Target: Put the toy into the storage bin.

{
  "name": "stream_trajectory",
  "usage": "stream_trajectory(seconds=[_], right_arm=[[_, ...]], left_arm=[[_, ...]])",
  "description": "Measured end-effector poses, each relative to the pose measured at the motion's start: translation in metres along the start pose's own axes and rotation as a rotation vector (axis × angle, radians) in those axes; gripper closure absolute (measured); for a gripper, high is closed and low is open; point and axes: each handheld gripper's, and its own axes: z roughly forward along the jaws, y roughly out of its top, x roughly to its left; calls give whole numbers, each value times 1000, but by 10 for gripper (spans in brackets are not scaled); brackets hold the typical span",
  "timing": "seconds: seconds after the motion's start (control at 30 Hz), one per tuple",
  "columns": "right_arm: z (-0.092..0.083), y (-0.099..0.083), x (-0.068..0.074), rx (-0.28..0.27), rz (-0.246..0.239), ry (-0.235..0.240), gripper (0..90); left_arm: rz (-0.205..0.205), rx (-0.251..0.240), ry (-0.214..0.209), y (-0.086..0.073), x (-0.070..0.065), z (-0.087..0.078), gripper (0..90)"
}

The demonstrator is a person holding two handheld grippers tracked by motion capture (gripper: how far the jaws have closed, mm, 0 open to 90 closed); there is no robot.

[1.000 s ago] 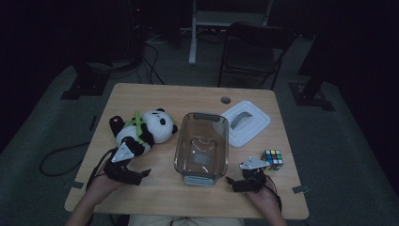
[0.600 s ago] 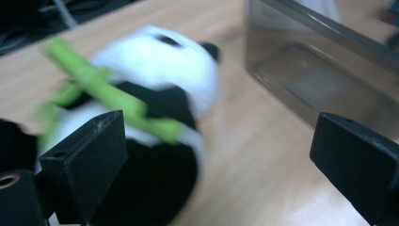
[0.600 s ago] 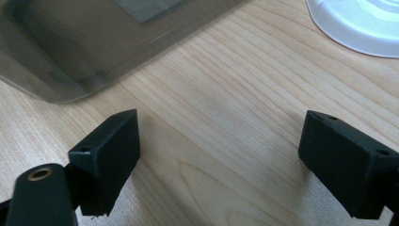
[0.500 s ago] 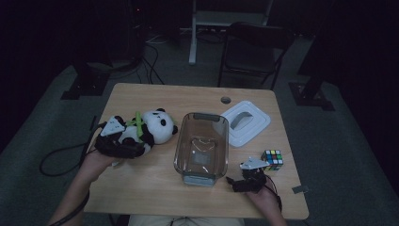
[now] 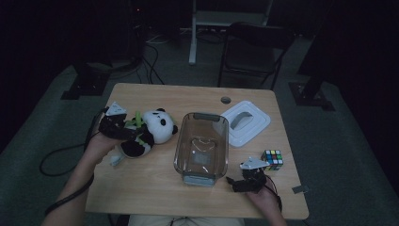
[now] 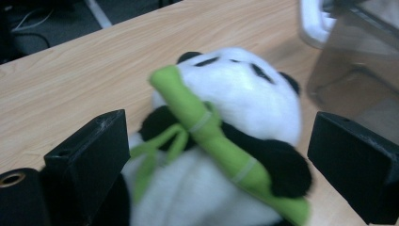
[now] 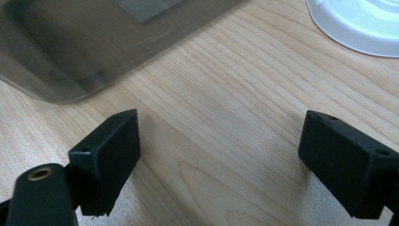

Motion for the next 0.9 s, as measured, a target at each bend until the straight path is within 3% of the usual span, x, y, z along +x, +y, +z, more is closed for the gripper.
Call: stream_trajectory(seconds=[0.07, 0.13, 0.2, 0.33, 0.37, 0.43, 0.47, 0.53, 0.63, 0.8, 0.9], right_arm=[[0, 0, 0, 0, 0, 0, 130], [0, 0, 0, 0, 0, 0, 130], [0, 0, 0, 0, 0, 0, 130], [0, 0, 0, 0, 0, 0, 130], [0, 0, 0, 0, 0, 0, 130], [0, 0, 0, 0, 0, 0, 130], [0, 0, 0, 0, 0, 0, 130], [0, 0, 0, 0, 0, 0, 130], [0, 0, 0, 0, 0, 0, 130], [0, 0, 0, 0, 2, -2, 130], [0, 0, 0, 0, 2, -2, 130]], left_arm=[[-22, 11, -12, 0, 9, 8, 71], [-29, 9, -10, -1, 11, 10, 147], [-37, 21, -9, -2, 12, 17, 149], [-44, 32, -13, -4, 11, 24, 214], [-40, 42, -18, -5, 10, 27, 273], [-41, 45, -24, -6, 9, 28, 276], [-27, 60, -12, -6, 8, 30, 342], [-26, 65, -10, -6, 7, 30, 354], [-6, 93, 30, -6, 3, 33, 382], [-8, 81, 46, -12, -1, 35, 416], [-20, 69, 57, -14, -2, 34, 538]])
